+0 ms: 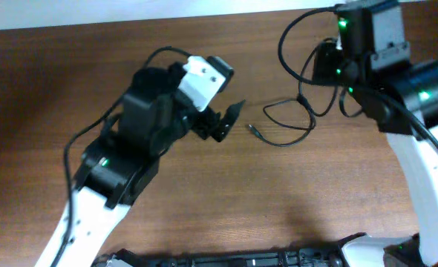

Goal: Untangle cables

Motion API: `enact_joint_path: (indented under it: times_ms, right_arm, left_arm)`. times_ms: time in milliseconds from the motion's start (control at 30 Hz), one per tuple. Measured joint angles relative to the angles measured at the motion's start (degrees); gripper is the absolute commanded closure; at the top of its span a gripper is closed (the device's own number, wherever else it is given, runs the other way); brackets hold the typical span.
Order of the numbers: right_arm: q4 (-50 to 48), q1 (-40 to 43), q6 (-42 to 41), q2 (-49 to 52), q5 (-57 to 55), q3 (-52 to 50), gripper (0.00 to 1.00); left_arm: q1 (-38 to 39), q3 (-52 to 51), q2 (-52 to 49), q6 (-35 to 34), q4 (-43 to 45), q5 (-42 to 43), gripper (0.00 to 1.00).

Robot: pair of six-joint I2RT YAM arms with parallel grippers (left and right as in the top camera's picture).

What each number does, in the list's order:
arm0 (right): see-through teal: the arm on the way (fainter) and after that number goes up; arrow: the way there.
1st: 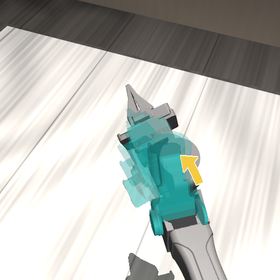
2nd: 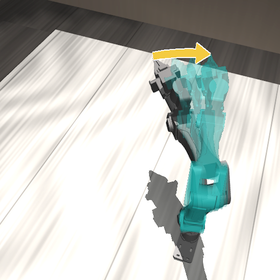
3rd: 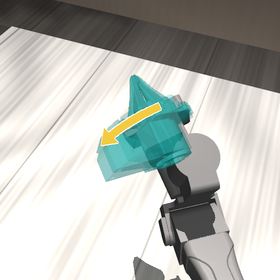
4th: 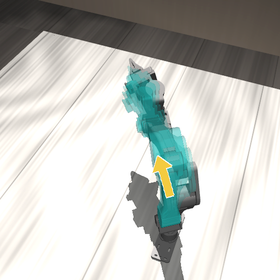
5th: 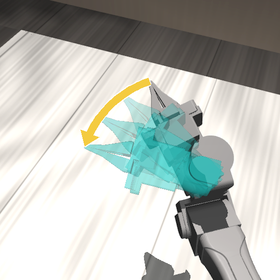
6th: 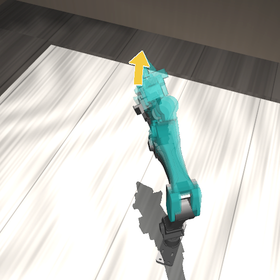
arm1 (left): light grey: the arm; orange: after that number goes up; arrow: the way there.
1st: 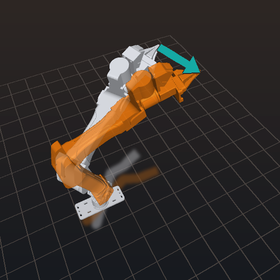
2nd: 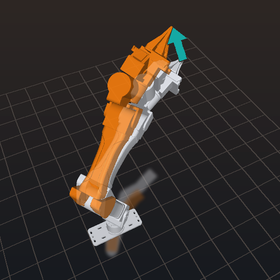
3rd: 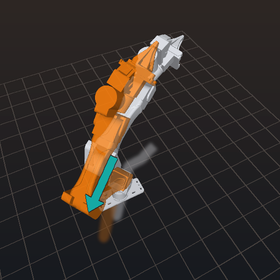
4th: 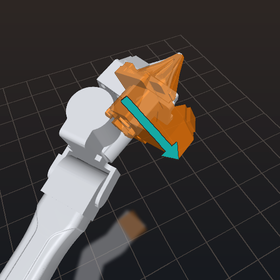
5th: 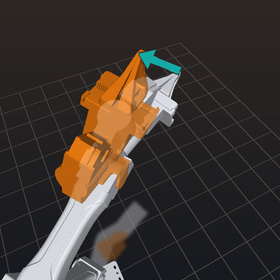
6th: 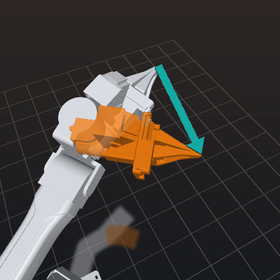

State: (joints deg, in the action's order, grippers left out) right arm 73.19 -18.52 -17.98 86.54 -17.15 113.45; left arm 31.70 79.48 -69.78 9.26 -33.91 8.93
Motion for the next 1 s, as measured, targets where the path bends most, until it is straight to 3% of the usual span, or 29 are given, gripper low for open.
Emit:
enact_joint_path:
  times_ms: [333, 700, 1000]
  right_arm:
    - [-1.84, 6.54, 0.11, 1.31, 0.0, 0.0, 0.96]
    - [-13.99, 32.52, 3.67, 1.33, -0.46, 0.02, 0.96]
    - [-30.01, 50.38, 4.31, -0.11, -0.85, 4.61, 0.96]
  left_arm:
    - [0.0, 0.0, 8.7, -0.15, -1.79, -7.58, 0.01]
    - [0.0, 0.0, 8.26, -0.15, -5.03, -7.93, 0.01]
    - [0.0, 0.0, 8.04, -0.26, -15.47, -7.96, 0.01]
